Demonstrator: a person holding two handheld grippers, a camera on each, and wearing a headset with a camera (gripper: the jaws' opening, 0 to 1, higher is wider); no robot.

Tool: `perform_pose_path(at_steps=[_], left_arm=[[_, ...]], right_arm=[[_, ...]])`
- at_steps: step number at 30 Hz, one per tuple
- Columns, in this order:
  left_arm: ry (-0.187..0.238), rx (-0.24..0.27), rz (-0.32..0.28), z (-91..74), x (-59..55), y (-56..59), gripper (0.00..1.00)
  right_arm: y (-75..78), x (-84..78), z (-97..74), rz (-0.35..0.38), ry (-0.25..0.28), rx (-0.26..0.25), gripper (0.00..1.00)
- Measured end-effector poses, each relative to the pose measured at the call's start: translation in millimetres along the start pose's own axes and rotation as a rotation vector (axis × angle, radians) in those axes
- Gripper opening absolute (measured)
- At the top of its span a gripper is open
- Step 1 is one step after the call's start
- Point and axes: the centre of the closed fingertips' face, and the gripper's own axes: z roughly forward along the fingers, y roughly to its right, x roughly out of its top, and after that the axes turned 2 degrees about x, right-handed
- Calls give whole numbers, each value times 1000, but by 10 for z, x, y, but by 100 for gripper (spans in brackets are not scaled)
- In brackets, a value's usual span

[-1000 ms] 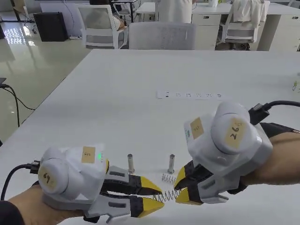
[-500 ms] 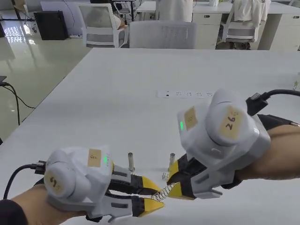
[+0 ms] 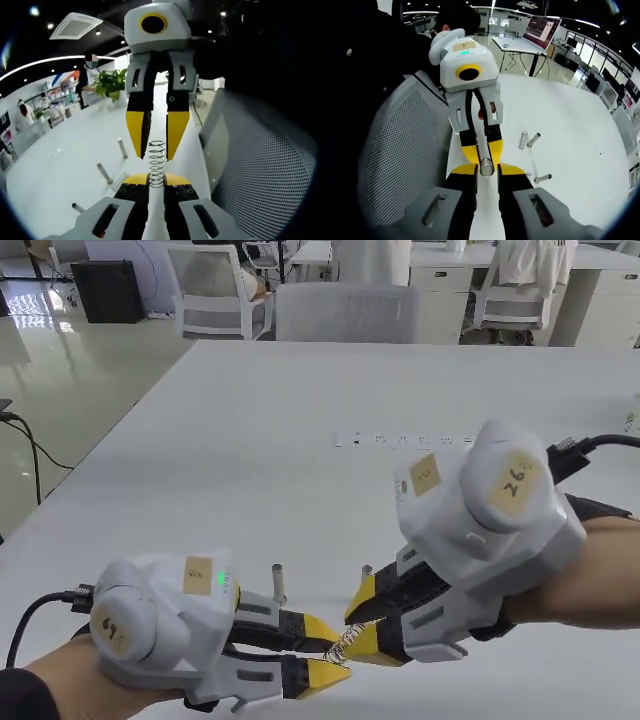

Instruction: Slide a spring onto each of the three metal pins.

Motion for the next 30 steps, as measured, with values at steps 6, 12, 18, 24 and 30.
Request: perform_pose_path(at_steps=[6,12,18,24,30], left_arm=[[7,-2,-2,5,47,-1,2],[16,1,-6,5,82,-6,2],[14,-3,5,29,104,6,2],[26,3,-7,40,105,-3,2],[38,13,-28,21,114,-34,7]], right_arm=[[-9,-4,29,6,-7,11,10],[-14,-30,39,11,-18,16,9],[-16,-53,29,20,-29,21,9],[1,-59,21,17,-47,16,8],[35,-41,11,11,-53,9,8]])
